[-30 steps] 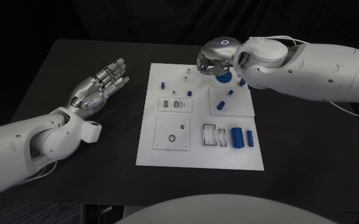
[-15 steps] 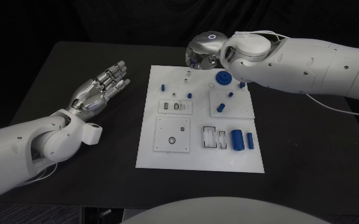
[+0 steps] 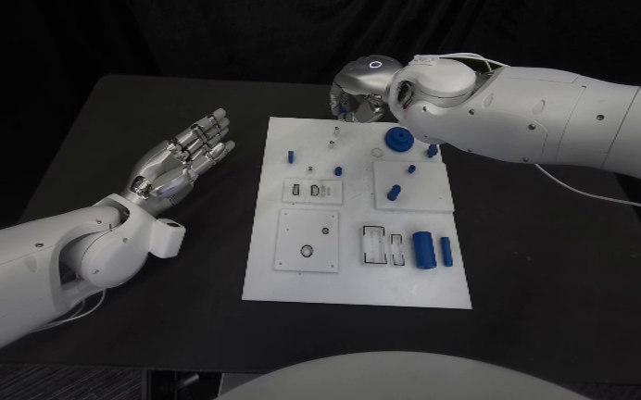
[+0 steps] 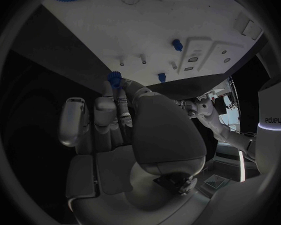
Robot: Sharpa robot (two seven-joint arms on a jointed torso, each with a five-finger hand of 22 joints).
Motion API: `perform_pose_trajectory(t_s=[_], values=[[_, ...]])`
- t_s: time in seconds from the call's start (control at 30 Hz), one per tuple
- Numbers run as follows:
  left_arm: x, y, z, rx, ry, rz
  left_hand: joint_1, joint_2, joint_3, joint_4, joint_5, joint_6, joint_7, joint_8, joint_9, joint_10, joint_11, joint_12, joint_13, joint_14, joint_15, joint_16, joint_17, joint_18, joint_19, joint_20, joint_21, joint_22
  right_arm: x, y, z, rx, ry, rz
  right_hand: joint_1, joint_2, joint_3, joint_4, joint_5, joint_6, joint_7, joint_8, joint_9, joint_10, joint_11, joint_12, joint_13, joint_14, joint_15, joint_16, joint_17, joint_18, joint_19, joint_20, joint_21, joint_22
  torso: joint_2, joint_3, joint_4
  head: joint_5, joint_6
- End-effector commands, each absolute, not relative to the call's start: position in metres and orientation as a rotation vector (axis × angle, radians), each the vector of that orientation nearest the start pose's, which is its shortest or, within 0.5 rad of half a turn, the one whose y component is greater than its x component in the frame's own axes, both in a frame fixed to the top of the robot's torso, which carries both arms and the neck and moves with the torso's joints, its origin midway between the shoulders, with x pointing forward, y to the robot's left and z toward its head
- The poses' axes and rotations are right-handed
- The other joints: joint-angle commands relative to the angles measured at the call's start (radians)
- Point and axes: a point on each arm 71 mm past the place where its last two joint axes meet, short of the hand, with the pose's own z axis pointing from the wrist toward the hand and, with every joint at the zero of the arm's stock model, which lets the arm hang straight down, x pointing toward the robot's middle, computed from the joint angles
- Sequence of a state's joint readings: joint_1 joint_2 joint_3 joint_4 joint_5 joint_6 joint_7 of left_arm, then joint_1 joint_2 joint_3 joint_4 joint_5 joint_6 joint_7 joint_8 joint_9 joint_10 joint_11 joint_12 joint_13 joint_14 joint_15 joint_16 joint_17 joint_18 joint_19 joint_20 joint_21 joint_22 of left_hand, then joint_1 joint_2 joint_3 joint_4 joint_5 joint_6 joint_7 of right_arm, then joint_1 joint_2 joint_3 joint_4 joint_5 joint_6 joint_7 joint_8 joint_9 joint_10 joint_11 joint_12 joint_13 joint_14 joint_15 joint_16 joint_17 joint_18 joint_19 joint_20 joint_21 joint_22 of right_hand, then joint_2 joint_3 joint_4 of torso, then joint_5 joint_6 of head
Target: Assemble the parts on the task board
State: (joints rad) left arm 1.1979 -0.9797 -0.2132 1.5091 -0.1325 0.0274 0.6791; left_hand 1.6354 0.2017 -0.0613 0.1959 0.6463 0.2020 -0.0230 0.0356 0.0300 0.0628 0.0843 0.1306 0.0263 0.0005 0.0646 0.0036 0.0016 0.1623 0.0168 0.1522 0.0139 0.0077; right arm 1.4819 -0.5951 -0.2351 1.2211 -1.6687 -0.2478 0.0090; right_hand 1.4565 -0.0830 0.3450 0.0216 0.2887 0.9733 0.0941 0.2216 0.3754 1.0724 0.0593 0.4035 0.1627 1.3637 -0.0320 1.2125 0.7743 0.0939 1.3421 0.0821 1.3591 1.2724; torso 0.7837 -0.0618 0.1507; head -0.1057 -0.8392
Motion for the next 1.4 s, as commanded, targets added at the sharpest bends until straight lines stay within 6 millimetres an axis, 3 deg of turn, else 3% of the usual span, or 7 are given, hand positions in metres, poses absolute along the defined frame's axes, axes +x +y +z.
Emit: perform_pose_trajectory(t_s=[0.03,0.33,0.53,1.4], values=[[0.450,0.266,-0.205,-0.777,1.300,-1.886,-0.010,-0.001,0.008,-0.001,-0.006,0.001,0.009,0.002,0.000,-0.001,0.008,-0.003,0.000,0.000,0.008,-0.004,-0.002,-0.004,-0.003,0.007,-0.002,0.000,0.555,-0.154,-0.123,-0.636,1.526,0.425,0.012,0.001,0.000,-0.005,-0.002,-0.009,0.001,-0.003,0.002,0.025,-0.019,-0.006,0.001,0.006,0.002,0.003,0.001,-0.017,0.004,-0.001,0.004,0.001,0.000,0.0000,-0.0002,0.001,0.000],[0.451,0.265,-0.205,-0.775,1.300,-1.890,-0.010,-0.001,0.009,-0.001,-0.007,0.001,0.009,0.001,0.000,-0.002,0.009,-0.003,0.000,0.000,0.009,-0.004,-0.002,-0.004,-0.003,0.008,-0.003,0.000,0.555,-0.156,-0.130,-0.622,1.543,0.432,0.012,0.001,0.001,-0.004,-0.004,-0.011,0.002,-0.005,0.003,0.026,-0.019,-0.008,0.001,0.006,0.002,0.004,0.004,-0.018,0.007,-0.001,0.006,0.004,0.000,-0.0004,0.0008,-0.002,0.001],[0.451,0.265,-0.206,-0.775,1.301,-1.891,-0.010,0.000,0.009,-0.002,-0.007,-0.001,0.009,0.001,0.000,-0.002,0.010,-0.003,-0.001,0.000,0.009,-0.004,-0.002,-0.004,-0.003,0.008,-0.003,0.000,0.555,-0.157,-0.133,-0.614,1.552,0.436,0.013,0.001,0.001,-0.004,-0.007,-0.014,0.003,-0.007,0.003,0.027,-0.018,-0.011,0.002,0.007,0.002,0.005,0.007,-0.018,0.007,-0.001,0.006,0.005,0.000,-0.0008,-0.0018,0.001,-0.001],[0.452,0.264,-0.206,-0.777,1.308,-1.890,-0.010,0.000,0.011,-0.003,-0.007,-0.002,0.010,0.001,0.000,-0.002,0.011,-0.004,-0.001,0.000,0.010,-0.004,-0.002,-0.004,-0.003,0.009,-0.003,0.000,0.558,-0.148,-0.145,-0.617,1.572,0.440,0.016,0.004,0.004,-0.002,-0.021,-0.023,0.004,-0.016,0.008,0.028,-0.016,-0.023,0.003,0.003,0.004,0.001,0.000,-0.017,0.002,0.000,0.001,0.001,0.000,-0.0017,-0.0015,-0.001,-0.012]])
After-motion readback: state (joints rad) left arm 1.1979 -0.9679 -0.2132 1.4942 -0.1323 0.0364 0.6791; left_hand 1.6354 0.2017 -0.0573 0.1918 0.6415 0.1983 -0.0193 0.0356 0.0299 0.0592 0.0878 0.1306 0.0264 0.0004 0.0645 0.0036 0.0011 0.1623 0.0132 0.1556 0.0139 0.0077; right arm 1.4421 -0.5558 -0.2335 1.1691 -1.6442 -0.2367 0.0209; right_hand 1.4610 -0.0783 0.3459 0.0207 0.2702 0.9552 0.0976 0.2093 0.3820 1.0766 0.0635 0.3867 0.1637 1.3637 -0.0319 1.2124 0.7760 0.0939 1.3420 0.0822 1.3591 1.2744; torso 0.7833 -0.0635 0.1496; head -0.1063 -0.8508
